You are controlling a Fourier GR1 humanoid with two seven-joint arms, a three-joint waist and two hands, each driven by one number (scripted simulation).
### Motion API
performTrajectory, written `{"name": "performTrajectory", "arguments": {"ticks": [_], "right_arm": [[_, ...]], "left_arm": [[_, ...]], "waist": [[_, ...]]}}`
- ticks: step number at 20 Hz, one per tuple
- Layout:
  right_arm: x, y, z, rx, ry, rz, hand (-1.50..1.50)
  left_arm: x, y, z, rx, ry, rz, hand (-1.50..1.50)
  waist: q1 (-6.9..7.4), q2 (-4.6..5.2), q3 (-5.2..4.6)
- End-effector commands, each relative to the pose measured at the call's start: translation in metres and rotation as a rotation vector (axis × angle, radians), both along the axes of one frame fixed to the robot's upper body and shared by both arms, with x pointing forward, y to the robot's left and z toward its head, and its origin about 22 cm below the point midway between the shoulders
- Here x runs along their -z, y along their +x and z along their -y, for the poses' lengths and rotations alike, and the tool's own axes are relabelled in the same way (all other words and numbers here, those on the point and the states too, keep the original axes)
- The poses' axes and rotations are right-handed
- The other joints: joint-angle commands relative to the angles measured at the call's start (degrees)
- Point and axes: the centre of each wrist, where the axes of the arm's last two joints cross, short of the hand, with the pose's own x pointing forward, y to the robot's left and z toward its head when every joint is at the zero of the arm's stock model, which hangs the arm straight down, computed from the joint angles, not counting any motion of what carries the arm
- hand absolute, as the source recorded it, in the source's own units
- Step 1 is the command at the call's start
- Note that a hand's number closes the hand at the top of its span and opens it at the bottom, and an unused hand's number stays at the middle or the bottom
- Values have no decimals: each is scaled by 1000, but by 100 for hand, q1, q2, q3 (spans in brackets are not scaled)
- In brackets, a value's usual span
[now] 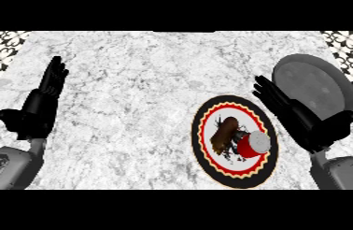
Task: Pick the can from the plate and place it in the pan
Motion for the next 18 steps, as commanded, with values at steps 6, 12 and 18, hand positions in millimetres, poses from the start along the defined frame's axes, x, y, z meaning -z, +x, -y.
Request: {"name": "performTrajectory", "arguments": {"ticks": [6, 12, 18], "right_arm": [[45, -5, 50, -10, 29, 69, 150], [26, -53, 84, 402, -346, 410, -150], [-27, -112, 115, 329, -506, 435, -150]], "left_arm": [[-24, 22, 13, -49, -58, -27, 0], [1, -4, 7, -66, -109, -120, 0], [15, -16, 9, -48, -115, -101, 0]], "waist": [[-104, -22, -15], [-503, -145, -24], [-347, -96, -33]]}}
